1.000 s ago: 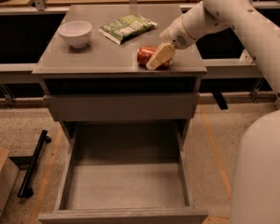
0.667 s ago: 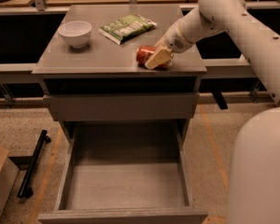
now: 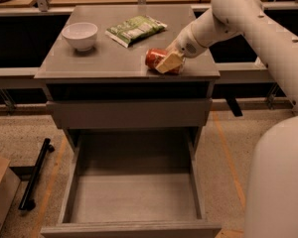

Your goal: Place coke can into middle drawer

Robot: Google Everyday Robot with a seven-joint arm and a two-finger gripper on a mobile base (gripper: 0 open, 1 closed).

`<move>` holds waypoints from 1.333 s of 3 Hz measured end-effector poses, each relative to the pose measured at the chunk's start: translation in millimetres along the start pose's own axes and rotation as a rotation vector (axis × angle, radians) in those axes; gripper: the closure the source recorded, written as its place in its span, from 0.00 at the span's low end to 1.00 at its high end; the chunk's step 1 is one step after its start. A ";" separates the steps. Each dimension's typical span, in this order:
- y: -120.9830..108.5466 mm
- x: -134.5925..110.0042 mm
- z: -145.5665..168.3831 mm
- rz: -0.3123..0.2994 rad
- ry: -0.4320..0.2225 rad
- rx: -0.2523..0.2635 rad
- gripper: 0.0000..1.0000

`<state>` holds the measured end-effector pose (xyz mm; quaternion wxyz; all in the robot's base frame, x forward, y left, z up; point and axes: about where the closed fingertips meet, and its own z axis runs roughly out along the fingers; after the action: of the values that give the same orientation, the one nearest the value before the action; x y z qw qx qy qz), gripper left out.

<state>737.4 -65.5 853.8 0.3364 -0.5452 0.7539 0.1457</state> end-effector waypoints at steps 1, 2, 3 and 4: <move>-0.2 -0.8 -0.9 0.000 0.000 0.000 1.00; 21.7 2.1 -18.1 -0.009 0.022 -0.008 1.00; 72.4 7.1 -65.4 -0.021 0.058 -0.006 1.00; 105.3 16.9 -96.7 -0.035 0.100 -0.011 1.00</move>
Offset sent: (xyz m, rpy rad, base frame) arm -0.1507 -0.0279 0.0478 -0.1207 0.0366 0.0388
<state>603.8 -96.2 897.7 0.2977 -0.5669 0.7593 0.1162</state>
